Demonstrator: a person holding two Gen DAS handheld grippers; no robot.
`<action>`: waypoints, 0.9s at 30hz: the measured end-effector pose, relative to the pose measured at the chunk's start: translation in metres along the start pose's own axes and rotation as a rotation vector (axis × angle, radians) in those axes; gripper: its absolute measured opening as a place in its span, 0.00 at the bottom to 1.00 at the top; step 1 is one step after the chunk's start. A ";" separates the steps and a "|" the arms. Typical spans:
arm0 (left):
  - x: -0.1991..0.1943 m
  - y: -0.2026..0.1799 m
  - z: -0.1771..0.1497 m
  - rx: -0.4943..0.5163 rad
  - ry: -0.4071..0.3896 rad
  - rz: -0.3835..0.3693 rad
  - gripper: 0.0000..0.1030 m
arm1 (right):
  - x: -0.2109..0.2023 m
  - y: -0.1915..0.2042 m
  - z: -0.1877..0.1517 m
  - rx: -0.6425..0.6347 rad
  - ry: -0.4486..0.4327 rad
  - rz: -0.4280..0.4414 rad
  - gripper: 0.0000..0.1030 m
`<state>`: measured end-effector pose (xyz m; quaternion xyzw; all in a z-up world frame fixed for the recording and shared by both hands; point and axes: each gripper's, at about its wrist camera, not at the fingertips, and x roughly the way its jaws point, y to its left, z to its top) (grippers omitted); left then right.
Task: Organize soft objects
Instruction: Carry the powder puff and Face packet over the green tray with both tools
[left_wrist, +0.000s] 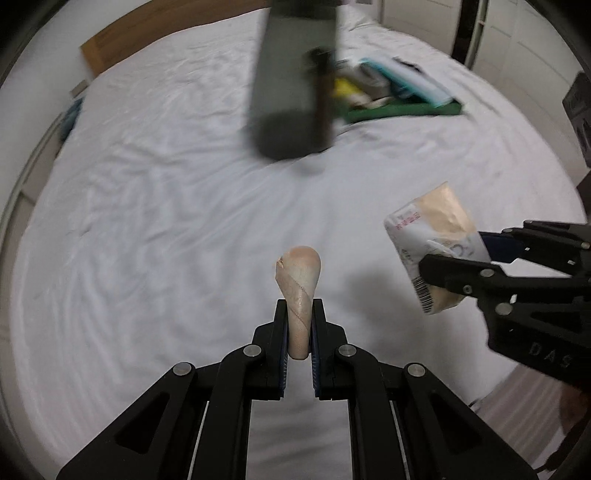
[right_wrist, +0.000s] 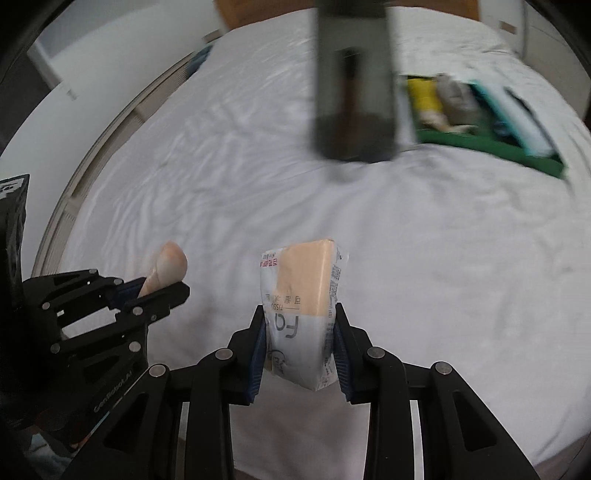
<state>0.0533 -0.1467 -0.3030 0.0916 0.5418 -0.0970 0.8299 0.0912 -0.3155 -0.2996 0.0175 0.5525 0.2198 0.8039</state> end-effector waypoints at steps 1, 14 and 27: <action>0.001 -0.011 0.009 0.002 -0.005 -0.013 0.08 | -0.005 -0.009 0.001 0.006 -0.006 -0.011 0.30; 0.046 -0.116 0.157 -0.047 -0.061 -0.139 0.08 | -0.060 -0.157 0.038 0.064 -0.117 -0.130 0.30; 0.133 -0.156 0.293 -0.121 -0.126 -0.193 0.08 | -0.029 -0.272 0.142 0.075 -0.224 -0.158 0.30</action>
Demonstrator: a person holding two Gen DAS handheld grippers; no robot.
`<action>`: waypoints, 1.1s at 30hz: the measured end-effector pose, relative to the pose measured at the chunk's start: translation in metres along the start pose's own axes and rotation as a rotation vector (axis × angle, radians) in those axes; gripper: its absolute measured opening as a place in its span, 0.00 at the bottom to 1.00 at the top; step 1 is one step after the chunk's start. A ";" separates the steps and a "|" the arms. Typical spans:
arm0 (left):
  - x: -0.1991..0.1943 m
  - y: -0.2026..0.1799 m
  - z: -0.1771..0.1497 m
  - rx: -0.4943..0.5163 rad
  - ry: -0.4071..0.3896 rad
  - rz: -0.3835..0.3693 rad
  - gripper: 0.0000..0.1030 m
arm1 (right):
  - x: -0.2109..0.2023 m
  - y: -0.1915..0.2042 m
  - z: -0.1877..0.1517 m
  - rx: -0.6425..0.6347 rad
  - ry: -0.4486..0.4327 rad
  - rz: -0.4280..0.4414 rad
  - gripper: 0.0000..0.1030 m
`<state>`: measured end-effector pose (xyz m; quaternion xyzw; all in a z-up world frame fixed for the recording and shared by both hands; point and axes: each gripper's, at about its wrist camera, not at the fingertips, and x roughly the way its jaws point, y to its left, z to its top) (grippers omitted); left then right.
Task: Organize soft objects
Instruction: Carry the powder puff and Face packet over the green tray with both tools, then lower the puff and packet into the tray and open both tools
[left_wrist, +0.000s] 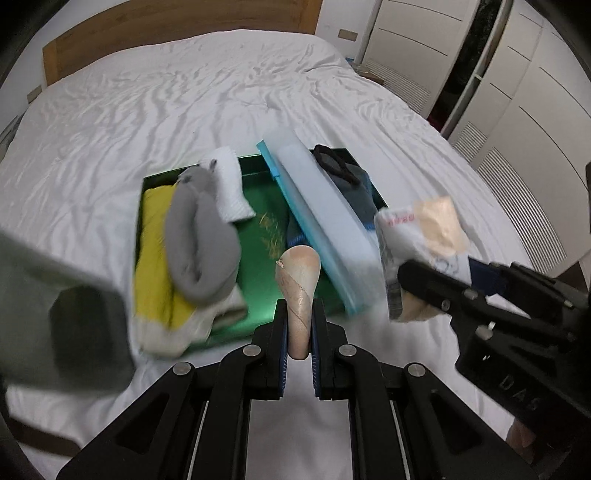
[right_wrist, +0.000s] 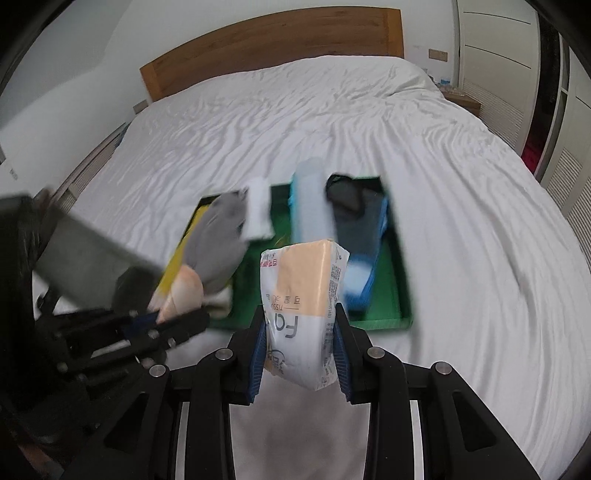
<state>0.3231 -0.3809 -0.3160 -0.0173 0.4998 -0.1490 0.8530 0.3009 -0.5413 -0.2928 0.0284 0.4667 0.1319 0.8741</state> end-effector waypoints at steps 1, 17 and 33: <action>0.009 0.000 0.006 -0.010 0.005 0.004 0.08 | 0.008 0.000 0.003 -0.001 0.001 0.000 0.30; 0.077 0.011 0.020 -0.080 0.059 0.061 0.10 | 0.118 -0.019 0.047 -0.018 0.073 0.008 0.31; 0.085 0.014 0.015 -0.070 0.063 0.099 0.10 | 0.138 -0.015 0.050 -0.047 0.079 -0.009 0.33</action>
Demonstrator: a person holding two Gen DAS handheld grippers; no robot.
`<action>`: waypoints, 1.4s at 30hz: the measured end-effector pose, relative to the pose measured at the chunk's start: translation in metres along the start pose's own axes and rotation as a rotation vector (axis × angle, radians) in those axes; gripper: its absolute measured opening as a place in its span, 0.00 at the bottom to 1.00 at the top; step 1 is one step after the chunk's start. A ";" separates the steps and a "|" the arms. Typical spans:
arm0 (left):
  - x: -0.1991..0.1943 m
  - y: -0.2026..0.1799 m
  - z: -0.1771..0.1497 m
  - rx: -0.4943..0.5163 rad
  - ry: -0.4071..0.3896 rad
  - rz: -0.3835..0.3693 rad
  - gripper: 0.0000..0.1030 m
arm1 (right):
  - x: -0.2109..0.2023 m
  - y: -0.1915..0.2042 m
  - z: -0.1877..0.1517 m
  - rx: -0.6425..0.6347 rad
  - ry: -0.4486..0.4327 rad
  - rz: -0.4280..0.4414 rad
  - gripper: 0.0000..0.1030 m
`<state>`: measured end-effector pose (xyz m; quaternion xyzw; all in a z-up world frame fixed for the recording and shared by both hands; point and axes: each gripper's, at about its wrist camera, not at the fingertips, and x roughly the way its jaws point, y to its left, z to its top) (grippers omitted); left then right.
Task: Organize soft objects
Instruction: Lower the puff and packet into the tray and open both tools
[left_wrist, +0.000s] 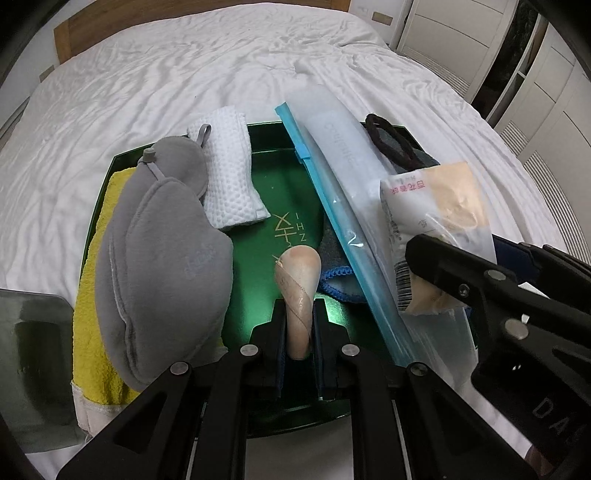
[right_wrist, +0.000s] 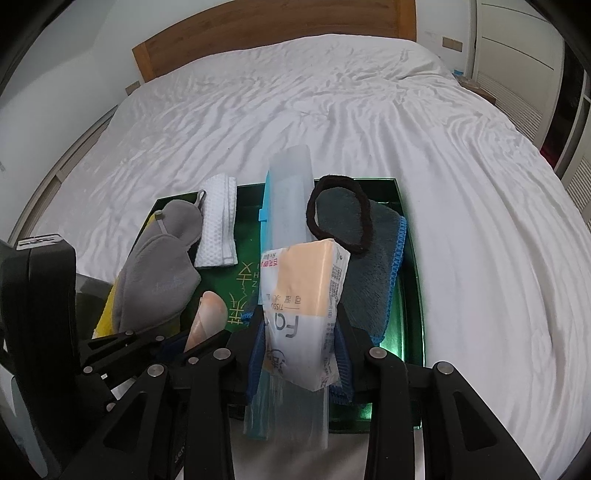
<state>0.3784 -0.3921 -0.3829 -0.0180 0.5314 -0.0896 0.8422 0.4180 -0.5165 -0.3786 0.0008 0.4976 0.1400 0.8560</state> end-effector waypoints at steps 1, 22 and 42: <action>0.001 0.000 0.000 -0.001 0.002 0.002 0.10 | 0.001 0.000 0.000 -0.004 0.004 -0.002 0.33; 0.012 0.004 0.003 -0.011 0.018 0.000 0.38 | 0.013 0.004 0.007 -0.033 0.037 -0.022 0.42; -0.014 0.006 0.007 -0.015 -0.043 0.004 0.45 | -0.007 0.003 0.014 -0.009 -0.008 -0.008 0.64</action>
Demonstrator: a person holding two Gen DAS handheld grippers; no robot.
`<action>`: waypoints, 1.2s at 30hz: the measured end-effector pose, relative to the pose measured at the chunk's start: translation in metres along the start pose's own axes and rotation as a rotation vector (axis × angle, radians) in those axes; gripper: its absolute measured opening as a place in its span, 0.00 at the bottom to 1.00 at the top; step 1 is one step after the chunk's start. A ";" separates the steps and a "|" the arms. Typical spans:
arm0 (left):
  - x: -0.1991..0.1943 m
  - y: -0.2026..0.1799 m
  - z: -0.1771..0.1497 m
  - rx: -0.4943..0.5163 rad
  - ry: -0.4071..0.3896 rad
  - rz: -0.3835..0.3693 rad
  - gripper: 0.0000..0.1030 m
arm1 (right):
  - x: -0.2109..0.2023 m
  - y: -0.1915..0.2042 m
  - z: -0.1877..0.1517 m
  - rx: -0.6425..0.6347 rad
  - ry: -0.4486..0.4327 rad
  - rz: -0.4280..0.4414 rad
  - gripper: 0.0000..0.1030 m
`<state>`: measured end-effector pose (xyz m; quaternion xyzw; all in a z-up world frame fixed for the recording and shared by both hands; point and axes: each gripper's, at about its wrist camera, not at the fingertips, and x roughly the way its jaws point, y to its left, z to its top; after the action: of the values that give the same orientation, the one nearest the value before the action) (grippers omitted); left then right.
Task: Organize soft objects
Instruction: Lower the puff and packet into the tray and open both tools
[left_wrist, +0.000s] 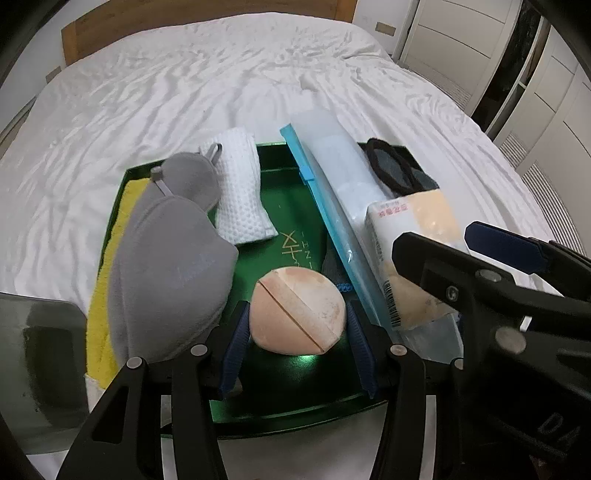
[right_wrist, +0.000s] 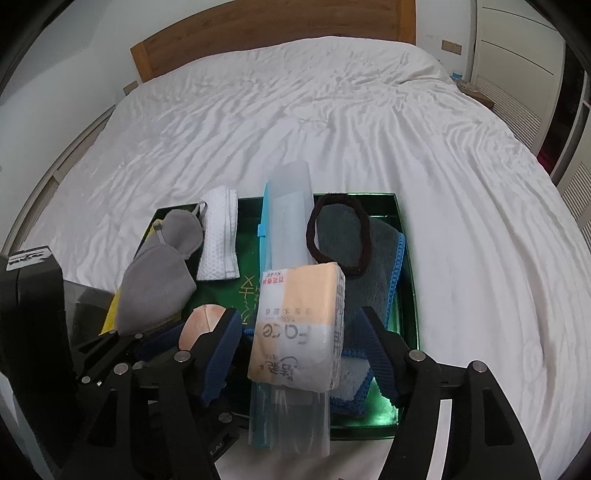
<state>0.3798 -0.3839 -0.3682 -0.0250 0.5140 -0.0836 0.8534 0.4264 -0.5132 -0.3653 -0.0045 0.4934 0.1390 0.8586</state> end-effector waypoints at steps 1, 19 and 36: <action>-0.001 0.000 0.000 0.000 -0.001 0.000 0.45 | -0.001 0.000 0.000 0.002 -0.004 -0.001 0.64; -0.018 0.000 -0.001 0.001 -0.026 0.005 0.45 | -0.017 0.009 0.003 0.001 -0.028 -0.013 0.66; -0.032 -0.001 -0.001 0.006 -0.045 0.014 0.51 | -0.020 0.008 0.000 0.009 -0.025 -0.023 0.66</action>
<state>0.3646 -0.3798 -0.3409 -0.0209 0.4945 -0.0785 0.8654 0.4150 -0.5105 -0.3470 -0.0045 0.4832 0.1269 0.8662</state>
